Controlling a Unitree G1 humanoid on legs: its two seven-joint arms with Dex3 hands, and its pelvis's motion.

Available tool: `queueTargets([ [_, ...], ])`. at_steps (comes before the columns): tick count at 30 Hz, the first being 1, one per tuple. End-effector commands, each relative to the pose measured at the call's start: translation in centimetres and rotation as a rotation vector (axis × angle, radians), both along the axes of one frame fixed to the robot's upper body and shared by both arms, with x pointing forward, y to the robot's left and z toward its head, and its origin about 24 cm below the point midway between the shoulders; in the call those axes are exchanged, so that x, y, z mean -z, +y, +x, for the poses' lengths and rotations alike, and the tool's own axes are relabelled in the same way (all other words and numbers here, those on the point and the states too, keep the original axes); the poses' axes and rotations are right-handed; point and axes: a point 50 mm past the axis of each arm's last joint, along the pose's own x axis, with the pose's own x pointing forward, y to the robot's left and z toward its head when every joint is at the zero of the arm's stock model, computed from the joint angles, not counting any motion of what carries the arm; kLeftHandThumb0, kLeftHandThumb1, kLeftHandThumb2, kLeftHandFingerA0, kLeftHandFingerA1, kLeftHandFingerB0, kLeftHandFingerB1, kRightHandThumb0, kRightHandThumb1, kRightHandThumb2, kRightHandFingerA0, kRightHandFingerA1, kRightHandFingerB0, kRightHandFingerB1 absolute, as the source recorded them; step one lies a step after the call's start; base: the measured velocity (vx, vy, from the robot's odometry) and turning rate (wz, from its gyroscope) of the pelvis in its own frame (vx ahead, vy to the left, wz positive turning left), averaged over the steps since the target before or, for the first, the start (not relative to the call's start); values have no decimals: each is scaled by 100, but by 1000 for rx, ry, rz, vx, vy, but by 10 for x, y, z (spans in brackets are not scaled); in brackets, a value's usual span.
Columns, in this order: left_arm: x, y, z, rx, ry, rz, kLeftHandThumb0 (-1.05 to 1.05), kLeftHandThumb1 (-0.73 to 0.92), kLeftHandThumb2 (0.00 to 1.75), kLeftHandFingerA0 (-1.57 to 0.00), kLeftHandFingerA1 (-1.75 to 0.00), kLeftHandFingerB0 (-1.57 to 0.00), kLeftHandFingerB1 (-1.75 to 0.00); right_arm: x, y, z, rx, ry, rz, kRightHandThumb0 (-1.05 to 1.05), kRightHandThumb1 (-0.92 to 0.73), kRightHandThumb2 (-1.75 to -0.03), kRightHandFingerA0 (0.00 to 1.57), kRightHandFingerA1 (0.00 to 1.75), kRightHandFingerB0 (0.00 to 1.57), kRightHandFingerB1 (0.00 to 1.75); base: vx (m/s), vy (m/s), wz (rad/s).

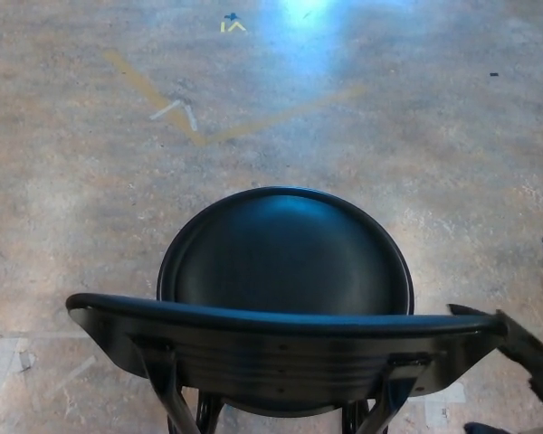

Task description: Use the right hand to rotate the back of the chair to its left.

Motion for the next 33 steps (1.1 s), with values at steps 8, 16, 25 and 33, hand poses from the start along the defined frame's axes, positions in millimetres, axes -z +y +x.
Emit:
queueTargets([
  [8, 1, 1, -4, -8, 12, 0, -46, 74, 62, -53, -47, -45, -40, -3, 34, 22, -99, -24, 17, -105, -51, -101, 0, 49, 0, 51, 0, 0, 0],
  [16, 0, 3, -4, -27, 9, -4, -45, 73, 61, -52, -46, -44, -40, -7, 56, 28, -161, -45, 26, -105, -70, -65, 0, 23, 0, 23, 0, 0, 0],
  [25, -1, 3, -1, -5, 5, 2, -47, 74, 62, -54, -47, -45, -40, -7, 100, 38, -295, -56, 10, -105, -65, -64, 0, 28, 0, 26, 0, 0, 0],
  [33, -1, 4, 0, 5, 9, 7, -47, 76, 62, -51, -46, -43, -40, -5, 150, 44, -447, -46, -4, -105, -69, -66, 0, 25, 0, 24, 0, 0, 0],
])
